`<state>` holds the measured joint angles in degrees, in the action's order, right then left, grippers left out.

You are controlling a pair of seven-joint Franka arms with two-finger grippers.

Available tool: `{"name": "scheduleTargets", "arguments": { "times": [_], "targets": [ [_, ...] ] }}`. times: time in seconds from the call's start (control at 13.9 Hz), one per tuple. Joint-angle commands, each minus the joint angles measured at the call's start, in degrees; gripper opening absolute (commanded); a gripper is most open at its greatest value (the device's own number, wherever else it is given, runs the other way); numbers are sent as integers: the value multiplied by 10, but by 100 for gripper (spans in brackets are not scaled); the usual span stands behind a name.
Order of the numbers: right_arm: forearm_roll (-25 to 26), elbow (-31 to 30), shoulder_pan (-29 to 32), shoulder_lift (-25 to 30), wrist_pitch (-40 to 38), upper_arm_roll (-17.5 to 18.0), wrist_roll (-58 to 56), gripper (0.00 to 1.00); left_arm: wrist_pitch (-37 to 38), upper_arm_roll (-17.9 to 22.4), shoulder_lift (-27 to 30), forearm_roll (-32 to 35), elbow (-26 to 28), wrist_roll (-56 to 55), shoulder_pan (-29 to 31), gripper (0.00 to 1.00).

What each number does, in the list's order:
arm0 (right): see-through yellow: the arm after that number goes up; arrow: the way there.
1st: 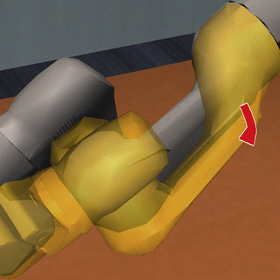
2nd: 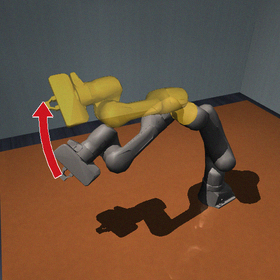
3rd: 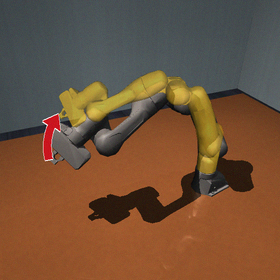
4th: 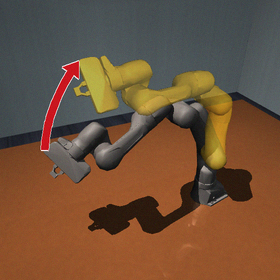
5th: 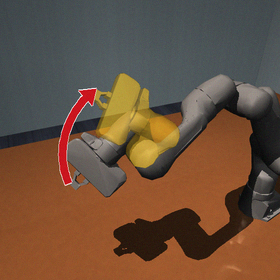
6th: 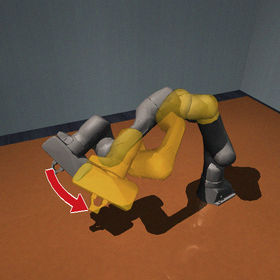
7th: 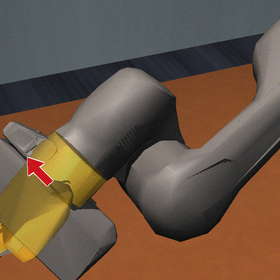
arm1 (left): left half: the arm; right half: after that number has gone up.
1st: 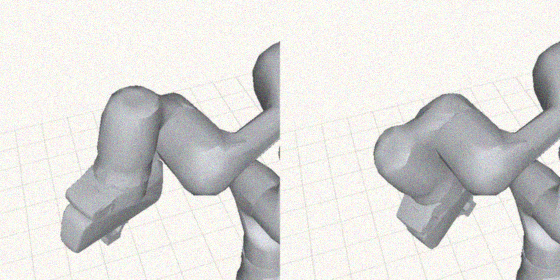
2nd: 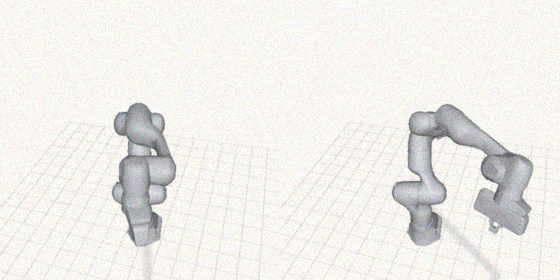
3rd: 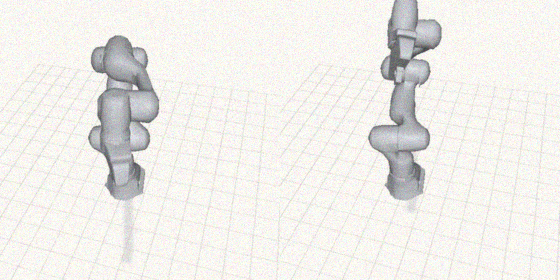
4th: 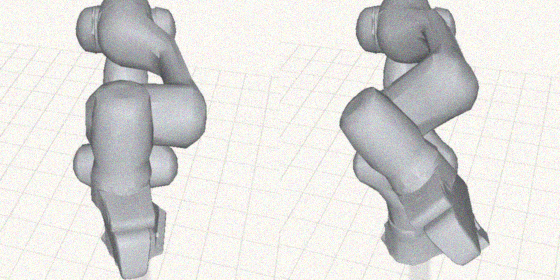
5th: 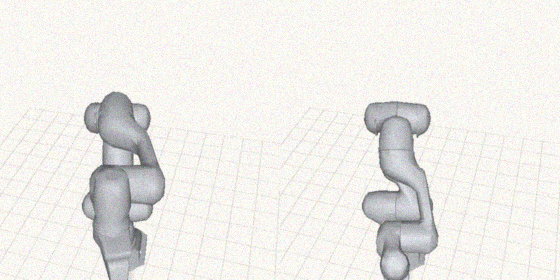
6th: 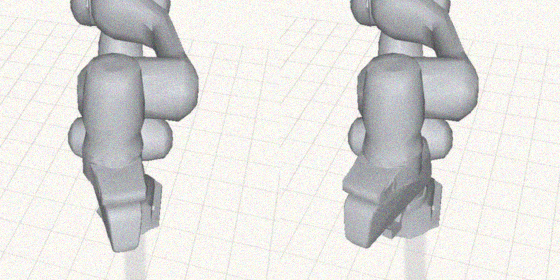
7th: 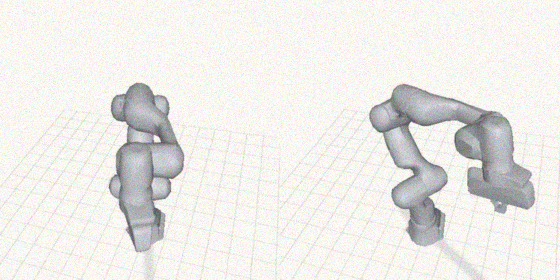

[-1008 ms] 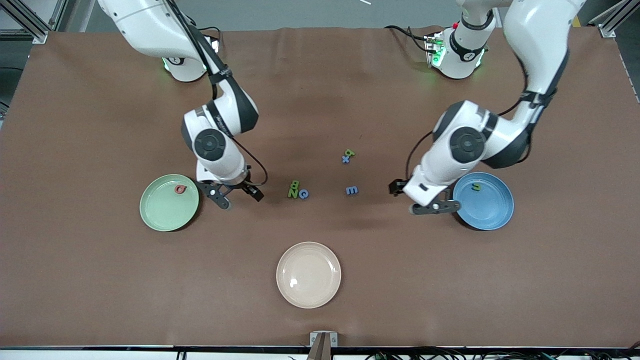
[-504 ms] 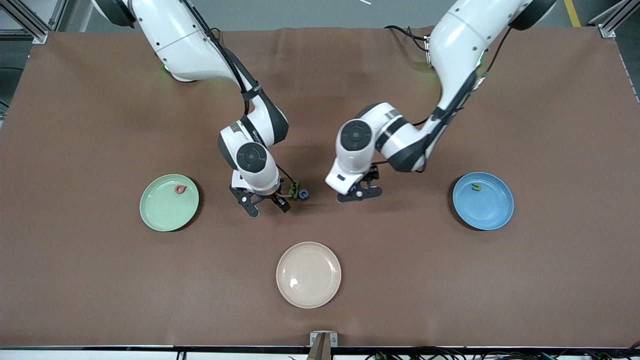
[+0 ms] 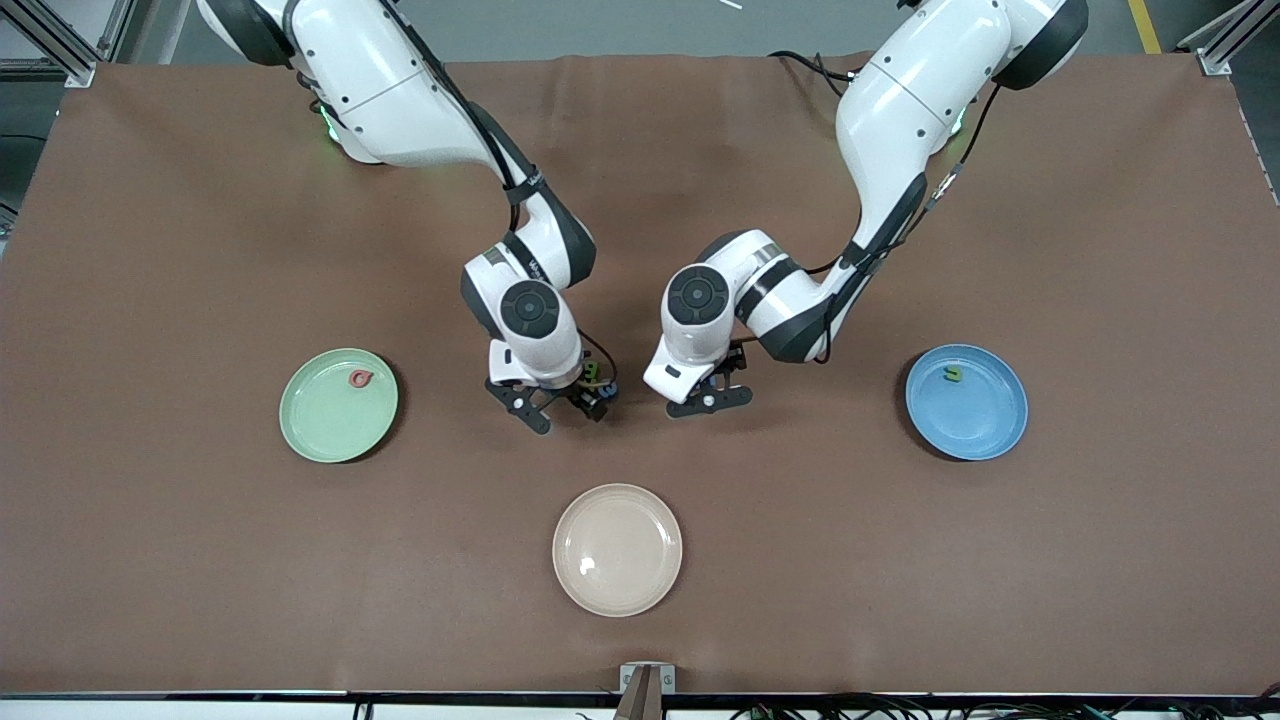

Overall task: Sort upper and lower case letters into plates
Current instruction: 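Grasp the blue m with the left gripper while the right gripper grasps N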

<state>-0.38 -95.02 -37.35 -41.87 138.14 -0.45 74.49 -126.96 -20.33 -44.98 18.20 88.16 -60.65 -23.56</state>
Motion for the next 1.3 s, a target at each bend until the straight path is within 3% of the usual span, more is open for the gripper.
{"name": "scheduleTargets", "arguments": {
  "times": [0.0,0.22,0.5,1.08,1.22],
  "targets": [
    [10,3,-18,-3,2,-5,-50,98,-8,-1,-6,11,-6,0,7,94],
    [12,2,-16,-3,3,-6,-96,96,-20,0,-6,11,9,0,11,85],
    [13,2,1,-2,2,-10,-148,95,-66,1,-7,15,36,-32,14,86],
    [15,-31,-20,-1,3,-10,-149,94,-70,1,-13,15,48,-41,11,86],
    [15,-31,-20,0,0,-9,-149,94,-70,1,-13,16,50,-41,12,76]
  ]
}}
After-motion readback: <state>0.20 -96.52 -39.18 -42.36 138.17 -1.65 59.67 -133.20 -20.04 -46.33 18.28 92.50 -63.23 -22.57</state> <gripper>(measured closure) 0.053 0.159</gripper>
